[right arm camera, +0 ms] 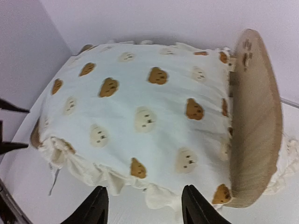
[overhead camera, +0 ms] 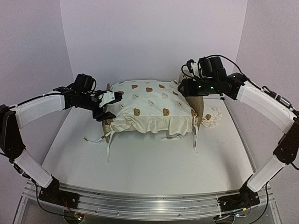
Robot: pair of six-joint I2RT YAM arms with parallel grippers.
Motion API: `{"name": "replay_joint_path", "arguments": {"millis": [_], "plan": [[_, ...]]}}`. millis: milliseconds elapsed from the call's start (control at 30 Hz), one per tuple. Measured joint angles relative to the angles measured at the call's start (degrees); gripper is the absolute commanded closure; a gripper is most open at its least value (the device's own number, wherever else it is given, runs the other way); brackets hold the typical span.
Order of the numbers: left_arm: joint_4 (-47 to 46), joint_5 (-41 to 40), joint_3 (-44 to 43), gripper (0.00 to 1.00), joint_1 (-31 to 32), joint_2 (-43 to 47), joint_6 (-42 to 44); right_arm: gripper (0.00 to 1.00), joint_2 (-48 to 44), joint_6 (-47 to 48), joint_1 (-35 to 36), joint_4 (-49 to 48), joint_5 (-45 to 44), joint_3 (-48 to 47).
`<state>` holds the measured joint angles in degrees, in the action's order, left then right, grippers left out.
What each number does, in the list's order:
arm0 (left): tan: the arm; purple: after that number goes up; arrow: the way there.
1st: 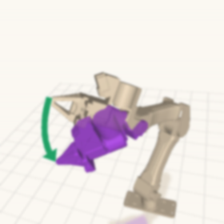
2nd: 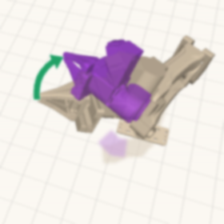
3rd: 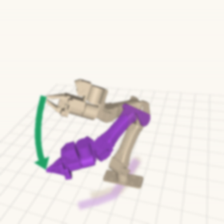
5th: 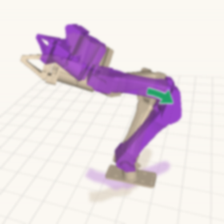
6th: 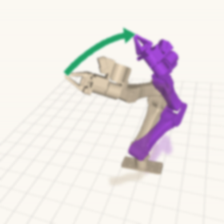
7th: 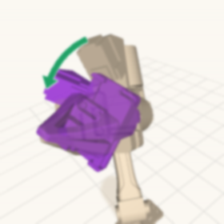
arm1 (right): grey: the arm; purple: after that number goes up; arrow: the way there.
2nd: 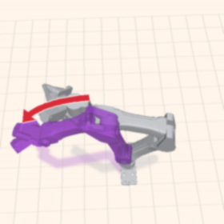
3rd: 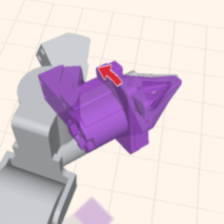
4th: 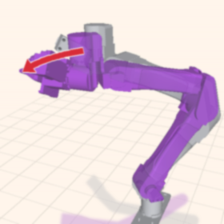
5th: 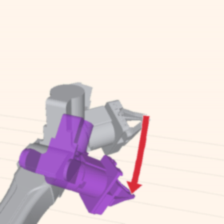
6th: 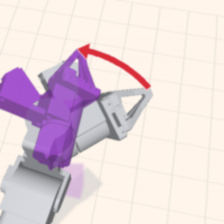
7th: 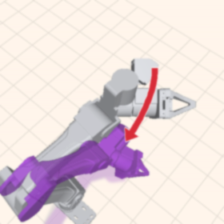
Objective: Set up the pet bed
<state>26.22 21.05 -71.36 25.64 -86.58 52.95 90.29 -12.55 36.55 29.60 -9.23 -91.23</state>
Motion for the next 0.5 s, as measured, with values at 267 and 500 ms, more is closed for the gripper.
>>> {"name": "replay_joint_path", "arguments": {"millis": [267,500], "plan": [[-1.93,-5.77,-0.18,0.41,3.87,-7.21,3.0,0.6,15.53,2.12,-2.41,2.16,-6.08,-5.88],[-2.98,-8.98,0.86,0.46,3.53,-8.89,7.08,0.49,16.66,3.74,-5.89,5.41,-1.16,-7.01]]}}
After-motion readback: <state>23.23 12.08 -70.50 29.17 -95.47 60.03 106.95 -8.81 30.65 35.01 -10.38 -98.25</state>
